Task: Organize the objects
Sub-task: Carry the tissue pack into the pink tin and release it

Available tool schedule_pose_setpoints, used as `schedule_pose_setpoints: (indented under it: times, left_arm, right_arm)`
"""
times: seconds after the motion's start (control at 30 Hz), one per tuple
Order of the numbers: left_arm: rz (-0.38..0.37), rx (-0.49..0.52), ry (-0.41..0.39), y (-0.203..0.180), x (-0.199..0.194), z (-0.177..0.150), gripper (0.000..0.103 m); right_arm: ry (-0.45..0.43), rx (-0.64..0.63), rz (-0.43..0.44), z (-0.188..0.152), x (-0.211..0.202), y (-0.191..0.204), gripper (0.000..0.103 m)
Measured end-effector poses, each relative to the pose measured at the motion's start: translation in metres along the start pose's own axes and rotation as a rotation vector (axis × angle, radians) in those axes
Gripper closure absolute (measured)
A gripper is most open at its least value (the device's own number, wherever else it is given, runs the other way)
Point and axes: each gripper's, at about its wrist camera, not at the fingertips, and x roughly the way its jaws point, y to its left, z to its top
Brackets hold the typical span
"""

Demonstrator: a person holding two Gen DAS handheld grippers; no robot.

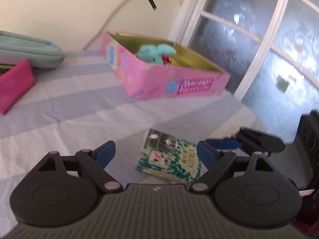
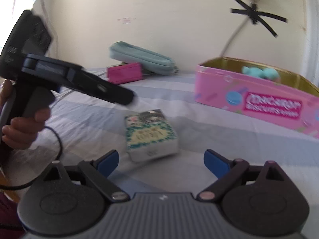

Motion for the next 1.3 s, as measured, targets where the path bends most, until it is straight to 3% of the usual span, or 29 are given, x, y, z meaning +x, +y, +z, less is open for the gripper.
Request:
schedule_pose_setpoints:
  times: [0.07,0.17,0.27,0.3,0.5,0.73,1.0,1.07,1.2,1.3]
  left_arm:
    - [-0.012,-0.009,0.039,0.001,0.008,0.000,0.016]
    - [-0.030,0.009,0.062,-0.004,0.013,0.000,0.032]
    - [-0.008,0.027,0.060,-0.011,0.017,0.009,0.036]
    - [-0.004,0.031,0.053,-0.012,0.017,0.016,0.038]
    - [0.044,0.133,-0.056,-0.039,0.020,0.081,0.038]
    - [0.131,0.235,-0.110,-0.056,0.069,0.145,0.036]
    - [0.235,0.197,-0.050,-0.043,0.124,0.159,0.021]
    - [0.242,0.161,-0.076,-0.039,0.122,0.157,0.020]
    - [0.263,0.111,-0.135,-0.036,0.107,0.159,0.019]
    - [0.275,0.090,-0.184,-0.036,0.086,0.159,0.019]
  right_arm:
    - [0.015,-0.034,-0.006,0.001,0.006,0.004,0.012]
    - [0.047,-0.025,0.027,0.004,0.014,0.000,0.021]
    - [0.025,-0.022,0.046,0.006,0.015,-0.005,0.046]
    - [0.016,-0.016,0.042,0.007,0.015,-0.005,0.047]
    - [-0.144,0.010,-0.046,0.027,0.003,-0.021,0.048]
    - [-0.283,0.097,-0.165,0.073,0.014,-0.071,0.048]
    - [-0.245,0.129,-0.200,0.086,0.067,-0.108,0.046]
    - [-0.260,0.119,-0.202,0.080,0.073,-0.107,0.044]
    - [-0.307,0.108,-0.229,0.074,0.069,-0.112,0.022]
    - [-0.317,0.148,-0.198,0.072,0.064,-0.116,0.021]
